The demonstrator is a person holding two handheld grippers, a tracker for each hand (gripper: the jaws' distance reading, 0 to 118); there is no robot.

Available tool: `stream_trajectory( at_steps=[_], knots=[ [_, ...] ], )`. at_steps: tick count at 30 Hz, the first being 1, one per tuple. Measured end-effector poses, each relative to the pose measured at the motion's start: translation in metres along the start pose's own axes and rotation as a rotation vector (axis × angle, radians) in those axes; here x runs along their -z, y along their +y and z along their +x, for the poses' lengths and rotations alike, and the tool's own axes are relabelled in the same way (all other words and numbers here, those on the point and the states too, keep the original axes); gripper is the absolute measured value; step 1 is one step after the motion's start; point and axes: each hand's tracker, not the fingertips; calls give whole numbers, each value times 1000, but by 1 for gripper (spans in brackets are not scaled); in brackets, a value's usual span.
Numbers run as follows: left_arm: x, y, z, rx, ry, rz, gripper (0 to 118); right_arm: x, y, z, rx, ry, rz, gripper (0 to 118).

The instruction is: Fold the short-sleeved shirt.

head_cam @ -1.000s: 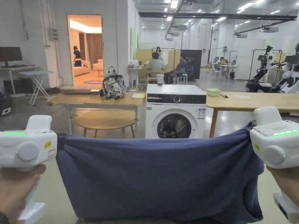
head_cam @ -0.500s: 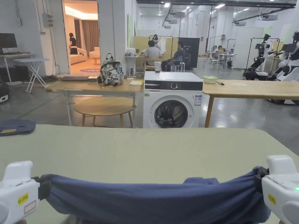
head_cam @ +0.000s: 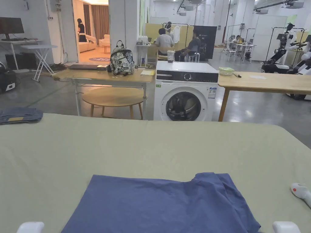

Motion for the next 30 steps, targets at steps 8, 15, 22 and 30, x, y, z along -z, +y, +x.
stream_trajectory(
  at_steps=[8, 15, 22, 30],
  knots=[
    [18, -24, -11, -36, -2, -54, 0, 27, -42, 10, 13, 0, -82, 1],
    [18, -21, -5, -12, 33, -49, 51, 29, -50, 7, -3, -28, -73, 75],
    [-8, 13, 20, -55, -69, 173, 57, 10, -13, -20, 70, 33, 146, 77],
    [-36, 53, 71, 24, -13, 495, 9, -16, 34, -79, 109, 99, 433, 1]
  ],
)
